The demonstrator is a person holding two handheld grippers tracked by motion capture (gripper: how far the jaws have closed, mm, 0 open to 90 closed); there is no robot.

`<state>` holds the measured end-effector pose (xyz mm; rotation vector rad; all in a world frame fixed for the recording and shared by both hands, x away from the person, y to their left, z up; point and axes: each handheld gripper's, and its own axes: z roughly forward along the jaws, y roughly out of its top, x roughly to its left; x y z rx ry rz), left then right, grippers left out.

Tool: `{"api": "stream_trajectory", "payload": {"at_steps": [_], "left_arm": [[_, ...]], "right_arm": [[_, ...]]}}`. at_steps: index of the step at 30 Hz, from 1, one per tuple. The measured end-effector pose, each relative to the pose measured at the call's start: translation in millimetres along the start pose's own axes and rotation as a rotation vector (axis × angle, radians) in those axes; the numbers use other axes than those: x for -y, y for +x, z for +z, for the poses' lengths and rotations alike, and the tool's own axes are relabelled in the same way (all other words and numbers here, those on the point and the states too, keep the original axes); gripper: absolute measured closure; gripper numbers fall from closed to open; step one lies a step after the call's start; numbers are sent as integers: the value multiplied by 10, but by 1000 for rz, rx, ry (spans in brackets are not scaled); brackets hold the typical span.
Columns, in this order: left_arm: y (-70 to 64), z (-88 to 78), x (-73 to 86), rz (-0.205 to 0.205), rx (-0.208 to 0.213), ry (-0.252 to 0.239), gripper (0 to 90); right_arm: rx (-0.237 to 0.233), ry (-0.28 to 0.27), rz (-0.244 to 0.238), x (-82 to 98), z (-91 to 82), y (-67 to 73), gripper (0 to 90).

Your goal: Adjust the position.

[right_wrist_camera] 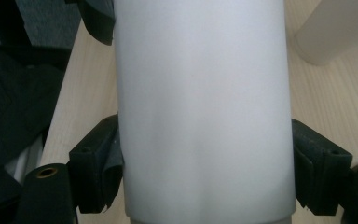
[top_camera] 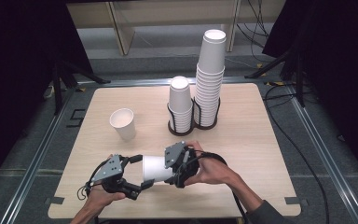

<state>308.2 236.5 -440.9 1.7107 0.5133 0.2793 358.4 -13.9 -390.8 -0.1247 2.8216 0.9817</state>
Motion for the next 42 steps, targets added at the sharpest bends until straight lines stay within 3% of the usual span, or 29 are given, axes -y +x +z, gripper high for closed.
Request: {"api": "stream_trajectory", "payload": {"at_steps": [3,4,9,12,17,18,22,23,26,30,35,42], "left_arm": [[18,-29,-13,-22,-7,-45,109],[32,-14,-8,-33,9,-77,112],[39,-46,-6,-61,-23,-75,140],[45,-54,-8,-75,-25,-101,140],[48,-45,-1,-100,-22,-125,140],[45,-42,-1,-100,-24,-127,140],[37,-38,-6,-96,-17,-131,139],[32,-35,-5,-97,-16,-133,132],[15,-23,-12,-90,-12,-137,117],[-1,-16,-24,-93,-8,-149,68],[-17,-4,-30,-96,-11,-157,15],[-8,-18,-30,-102,6,-183,25]], "right_arm": [[-15,-57,43,53,-53,-62,230],[-22,-75,53,69,-61,-79,230],[-18,-123,89,125,-105,-143,231],[-13,-159,117,162,-157,-190,231],[-44,-265,170,203,-211,-227,230],[-44,-276,154,202,-209,-235,230],[-65,-306,166,199,-204,-217,230],[-63,-322,135,193,-197,-231,230],[-73,-331,129,183,-173,-223,230],[-105,-333,156,184,-121,-190,230],[-125,-333,125,154,-11,-162,230],[-141,-329,123,138,59,-136,230]]}}
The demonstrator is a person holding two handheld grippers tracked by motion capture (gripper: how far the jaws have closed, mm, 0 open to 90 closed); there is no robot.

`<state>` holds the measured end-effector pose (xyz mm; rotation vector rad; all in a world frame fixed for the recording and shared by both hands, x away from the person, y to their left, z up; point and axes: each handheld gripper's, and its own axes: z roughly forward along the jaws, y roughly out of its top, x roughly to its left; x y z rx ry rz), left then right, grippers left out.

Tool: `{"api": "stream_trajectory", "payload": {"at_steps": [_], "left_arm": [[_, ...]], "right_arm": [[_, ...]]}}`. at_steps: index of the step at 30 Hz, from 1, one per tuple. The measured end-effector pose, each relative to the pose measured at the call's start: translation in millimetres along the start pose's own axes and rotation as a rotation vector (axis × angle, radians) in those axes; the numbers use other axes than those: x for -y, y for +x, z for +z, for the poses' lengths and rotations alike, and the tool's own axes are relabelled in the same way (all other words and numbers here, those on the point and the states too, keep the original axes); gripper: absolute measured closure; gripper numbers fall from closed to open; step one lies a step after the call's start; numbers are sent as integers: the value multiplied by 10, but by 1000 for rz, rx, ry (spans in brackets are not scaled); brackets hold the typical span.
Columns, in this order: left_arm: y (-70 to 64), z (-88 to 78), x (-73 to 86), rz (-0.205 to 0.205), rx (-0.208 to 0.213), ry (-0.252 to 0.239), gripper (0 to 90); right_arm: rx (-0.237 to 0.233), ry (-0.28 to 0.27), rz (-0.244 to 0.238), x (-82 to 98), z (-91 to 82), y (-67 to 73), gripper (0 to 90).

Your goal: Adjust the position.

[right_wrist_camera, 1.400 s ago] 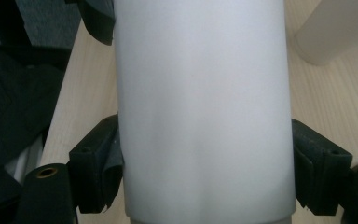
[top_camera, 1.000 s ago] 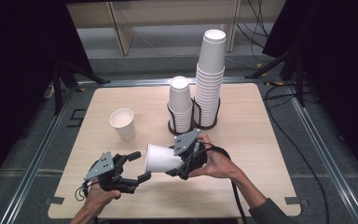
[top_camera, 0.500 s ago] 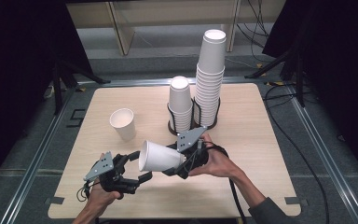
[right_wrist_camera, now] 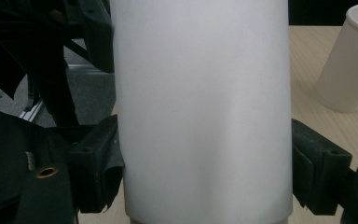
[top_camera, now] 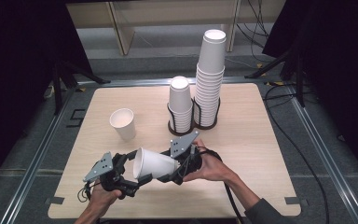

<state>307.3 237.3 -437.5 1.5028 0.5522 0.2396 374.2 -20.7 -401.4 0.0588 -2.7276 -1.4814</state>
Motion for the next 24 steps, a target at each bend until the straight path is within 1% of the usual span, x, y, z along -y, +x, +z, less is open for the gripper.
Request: {"api": "stream_trajectory", "payload": {"at_steps": [1,3,5,6,7,8,10,12,13,14,15,16,17,19,20,22,24], "left_arm": [[5,-1,1,-4,2,-2,25],[2,-7,-1,-9,0,0,27],[-2,-4,-4,-26,0,-10,30],[3,-12,-9,-22,6,-9,38],[4,-13,-14,-23,10,-11,47],[2,-18,-18,-23,11,-8,54],[1,-22,-23,-14,12,-3,65],[-4,-20,-32,-5,10,11,75],[-9,-20,-33,-3,9,17,79],[-15,-16,-35,3,5,19,83],[-19,-16,-38,4,3,24,85],[-17,-14,-41,13,4,29,87],[-20,-9,-41,19,-1,31,88],[-20,-8,-45,29,-10,44,89],[-19,-11,-45,35,-19,50,89],[-12,-9,-44,40,-35,60,89],[-4,-15,-45,39,-53,74,89]], "right_arm": [[-4,6,14,4,7,8,230],[-6,6,16,9,20,8,230],[-6,6,13,14,36,9,230],[-6,9,15,18,42,11,230],[-2,16,29,24,44,20,229],[-9,13,15,31,60,10,229],[-10,16,20,45,78,9,228],[-11,21,14,52,92,8,228],[-14,25,22,57,101,7,226],[-11,28,12,58,104,0,222],[-5,30,14,61,105,-1,219],[-11,33,30,66,112,4,216],[-7,41,49,69,110,9,210],[8,55,66,72,110,13,181],[6,54,48,75,118,-8,170],[30,60,53,79,100,-17,154],[47,65,55,82,72,-24,157]]}}
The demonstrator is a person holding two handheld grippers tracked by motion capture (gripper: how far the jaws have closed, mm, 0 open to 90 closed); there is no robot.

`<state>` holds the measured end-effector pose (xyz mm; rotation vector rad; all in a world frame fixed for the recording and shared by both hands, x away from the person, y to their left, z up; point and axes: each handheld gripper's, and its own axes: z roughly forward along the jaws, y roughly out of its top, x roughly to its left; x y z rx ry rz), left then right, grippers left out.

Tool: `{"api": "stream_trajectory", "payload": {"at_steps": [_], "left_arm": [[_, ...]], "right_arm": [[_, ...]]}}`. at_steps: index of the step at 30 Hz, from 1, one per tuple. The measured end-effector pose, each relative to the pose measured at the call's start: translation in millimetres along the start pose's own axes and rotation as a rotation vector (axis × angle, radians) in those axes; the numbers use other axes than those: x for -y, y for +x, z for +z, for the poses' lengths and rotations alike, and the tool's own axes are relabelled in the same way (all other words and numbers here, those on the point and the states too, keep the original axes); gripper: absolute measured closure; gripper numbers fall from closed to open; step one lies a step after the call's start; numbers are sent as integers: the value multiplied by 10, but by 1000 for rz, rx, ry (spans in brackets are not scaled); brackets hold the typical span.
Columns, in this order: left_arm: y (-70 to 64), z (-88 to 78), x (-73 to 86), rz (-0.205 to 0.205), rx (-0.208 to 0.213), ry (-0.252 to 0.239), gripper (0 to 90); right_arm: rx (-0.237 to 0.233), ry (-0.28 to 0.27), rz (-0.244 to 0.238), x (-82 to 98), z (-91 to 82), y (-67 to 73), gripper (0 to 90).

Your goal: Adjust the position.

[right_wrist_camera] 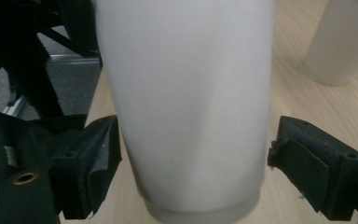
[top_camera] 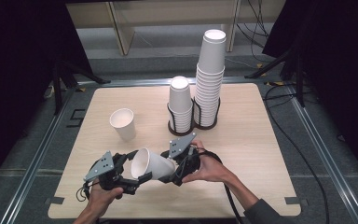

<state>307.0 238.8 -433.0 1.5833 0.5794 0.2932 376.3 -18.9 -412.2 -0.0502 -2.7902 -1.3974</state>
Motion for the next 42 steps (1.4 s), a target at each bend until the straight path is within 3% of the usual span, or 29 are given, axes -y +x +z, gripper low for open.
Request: {"api": "stream_trajectory", "payload": {"at_steps": [5,12,17,22,23,26,33,37,42], "left_arm": [[3,-4,-10,17,-13,24,89],[-44,19,-21,34,3,49,88],[-46,21,-19,40,2,45,81],[-20,6,4,-3,0,-50,51],[-22,5,7,-4,-2,-58,48],[-32,31,14,-56,8,-98,11],[-28,13,18,-53,-10,-89,21],[-16,-1,14,-50,-14,-86,95],[-19,8,13,-48,-12,-70,102]], "right_arm": [[47,27,-7,-11,-20,10,157],[56,79,-64,-49,110,98,165],[62,95,-101,-55,147,118,227],[33,22,-75,-48,146,104,236],[15,1,-49,-35,154,103,236],[-4,-60,-32,-9,204,101,237],[-10,-163,0,-10,204,89,238],[3,-173,9,11,174,59,237],[4,-168,20,22,195,65,235]]}}
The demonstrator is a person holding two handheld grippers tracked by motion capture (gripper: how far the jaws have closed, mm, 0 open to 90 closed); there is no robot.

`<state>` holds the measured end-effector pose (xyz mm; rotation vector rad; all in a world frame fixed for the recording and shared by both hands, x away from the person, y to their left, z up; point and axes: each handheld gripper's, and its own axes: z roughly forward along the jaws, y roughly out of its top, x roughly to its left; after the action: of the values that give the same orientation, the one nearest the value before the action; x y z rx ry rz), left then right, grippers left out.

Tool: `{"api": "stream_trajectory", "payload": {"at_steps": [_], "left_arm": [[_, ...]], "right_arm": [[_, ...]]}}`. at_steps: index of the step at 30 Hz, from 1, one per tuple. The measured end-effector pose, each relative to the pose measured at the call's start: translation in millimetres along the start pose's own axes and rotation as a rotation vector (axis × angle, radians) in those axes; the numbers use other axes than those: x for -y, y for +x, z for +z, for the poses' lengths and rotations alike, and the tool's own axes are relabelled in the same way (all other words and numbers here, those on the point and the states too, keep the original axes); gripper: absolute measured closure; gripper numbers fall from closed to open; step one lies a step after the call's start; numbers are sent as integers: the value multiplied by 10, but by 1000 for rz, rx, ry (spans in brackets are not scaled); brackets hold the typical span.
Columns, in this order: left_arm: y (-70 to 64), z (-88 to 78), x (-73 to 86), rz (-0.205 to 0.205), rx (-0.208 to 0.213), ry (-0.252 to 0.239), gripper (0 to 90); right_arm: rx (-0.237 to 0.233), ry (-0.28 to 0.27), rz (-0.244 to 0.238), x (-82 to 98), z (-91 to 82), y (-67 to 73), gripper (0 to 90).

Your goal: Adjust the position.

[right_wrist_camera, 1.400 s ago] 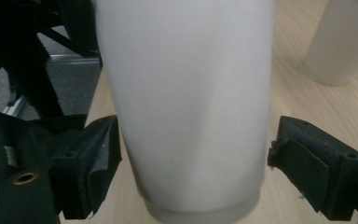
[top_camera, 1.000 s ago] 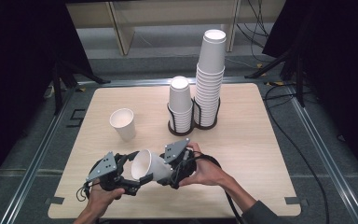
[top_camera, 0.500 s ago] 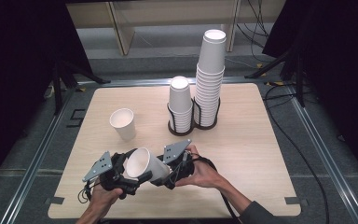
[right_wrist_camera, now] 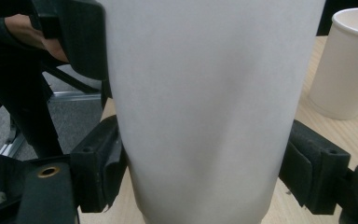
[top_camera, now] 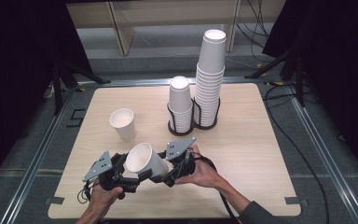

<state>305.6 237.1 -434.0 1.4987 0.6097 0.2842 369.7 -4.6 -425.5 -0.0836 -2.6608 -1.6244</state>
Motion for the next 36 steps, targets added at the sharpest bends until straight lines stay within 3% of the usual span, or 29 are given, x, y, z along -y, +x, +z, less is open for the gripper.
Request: {"api": "stream_trajectory", "payload": {"at_steps": [13,18,21,26,27,28,30,36], "left_arm": [[-14,21,-3,20,9,3,132],[-15,-2,-28,38,4,2,142],[1,-30,-52,41,-14,-4,143],[65,-83,-63,39,-80,7,144],[85,-92,-64,36,-99,12,143],[104,-105,-68,54,-121,26,144],[131,-113,-67,67,-159,38,144],[217,-135,-58,107,-266,94,142]], "right_arm": [[-5,2,-10,5,41,6,228],[-26,15,54,29,32,-14,186],[-8,30,66,63,-11,-34,163],[50,52,99,141,-154,-80,158],[68,60,88,155,-189,-94,157],[83,72,102,175,-231,-91,157],[117,66,88,200,-291,-108,158],[215,89,133,307,-510,-154,180]]}}
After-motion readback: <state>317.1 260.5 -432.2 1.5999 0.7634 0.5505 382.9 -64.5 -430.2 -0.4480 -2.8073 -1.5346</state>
